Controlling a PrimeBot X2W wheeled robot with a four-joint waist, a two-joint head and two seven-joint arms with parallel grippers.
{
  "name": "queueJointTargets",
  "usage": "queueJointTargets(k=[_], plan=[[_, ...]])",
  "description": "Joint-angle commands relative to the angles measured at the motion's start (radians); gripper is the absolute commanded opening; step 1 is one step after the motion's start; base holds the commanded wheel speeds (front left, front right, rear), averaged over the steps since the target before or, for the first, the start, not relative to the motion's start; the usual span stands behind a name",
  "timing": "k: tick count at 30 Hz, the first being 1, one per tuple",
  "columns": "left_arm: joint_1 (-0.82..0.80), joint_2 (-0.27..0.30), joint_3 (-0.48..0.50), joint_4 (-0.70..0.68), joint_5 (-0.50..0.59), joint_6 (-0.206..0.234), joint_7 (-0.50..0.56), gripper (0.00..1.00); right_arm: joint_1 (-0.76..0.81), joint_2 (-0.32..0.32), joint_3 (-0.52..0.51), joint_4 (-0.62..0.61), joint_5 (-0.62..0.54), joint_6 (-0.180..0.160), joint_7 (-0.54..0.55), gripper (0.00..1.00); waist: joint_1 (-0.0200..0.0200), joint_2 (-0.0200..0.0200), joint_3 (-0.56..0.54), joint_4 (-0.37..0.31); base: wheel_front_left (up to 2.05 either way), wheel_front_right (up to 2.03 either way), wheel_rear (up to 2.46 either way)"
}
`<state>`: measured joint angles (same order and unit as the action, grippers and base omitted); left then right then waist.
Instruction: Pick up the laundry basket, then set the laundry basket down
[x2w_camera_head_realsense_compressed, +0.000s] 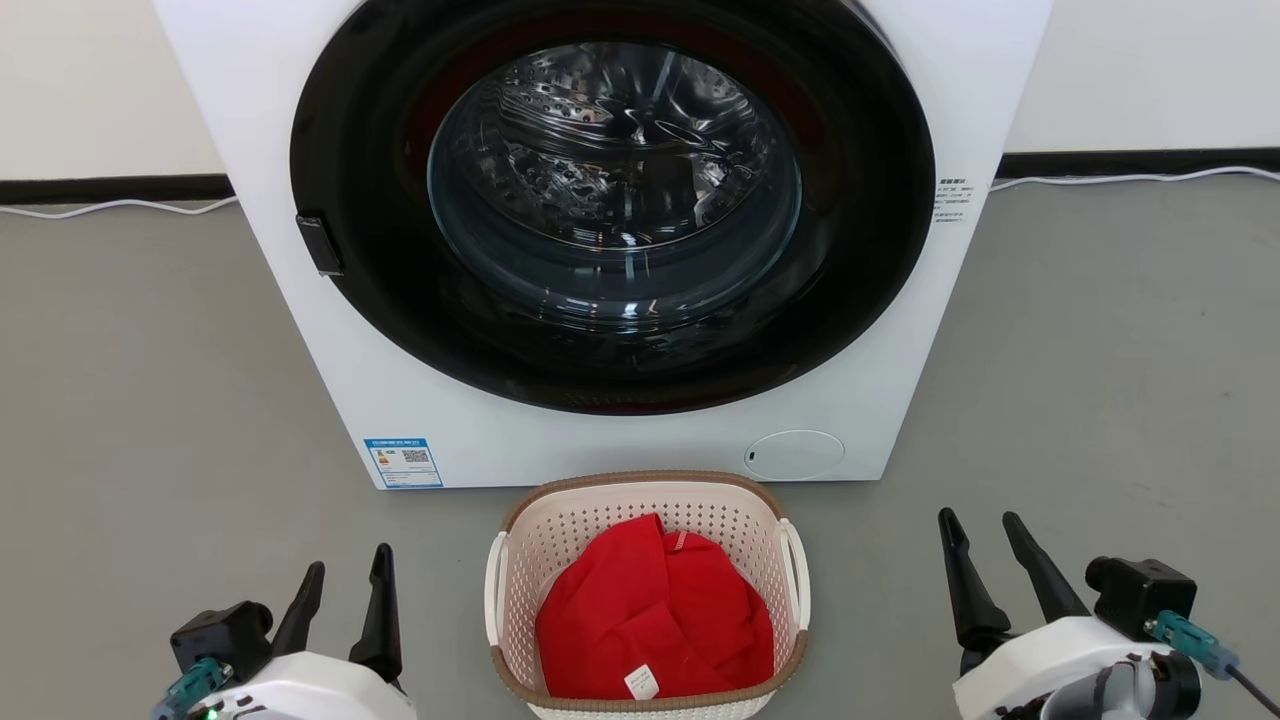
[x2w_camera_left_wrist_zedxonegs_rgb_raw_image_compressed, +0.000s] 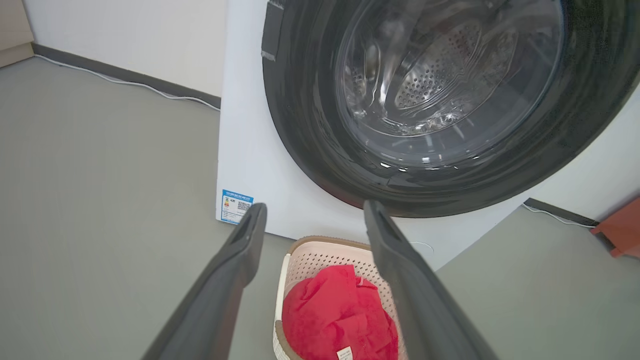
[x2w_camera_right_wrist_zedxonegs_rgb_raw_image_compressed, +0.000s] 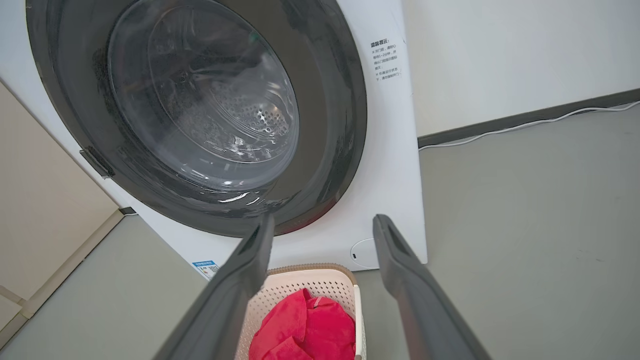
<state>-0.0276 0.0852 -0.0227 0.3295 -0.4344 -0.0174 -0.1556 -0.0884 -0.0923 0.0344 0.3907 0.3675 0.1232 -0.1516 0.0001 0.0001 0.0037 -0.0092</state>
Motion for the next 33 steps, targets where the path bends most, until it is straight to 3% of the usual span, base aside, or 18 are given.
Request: queueJointTargets(k=[1, 33], plan=[[-0.035, 0.014, 0.019, -0.031, 0.035, 0.010, -0.016, 1.00, -0.051, -0.013, 0.021, -0.023, -0.040, 0.006, -0.021, 1.00, 0.0000, -0.0001, 0.000, 0.000, 0.00, 0.00, 0.00], [-0.036, 0.001, 0.063, -0.083, 0.401, 0.037, -0.106, 1.00, -0.076, -0.012, 0.009, -0.048, -0.408, 0.008, -0.110, 1.00, 0.0000, -0.0001, 0.007, -0.007, 0.00, 0.00, 0.00]])
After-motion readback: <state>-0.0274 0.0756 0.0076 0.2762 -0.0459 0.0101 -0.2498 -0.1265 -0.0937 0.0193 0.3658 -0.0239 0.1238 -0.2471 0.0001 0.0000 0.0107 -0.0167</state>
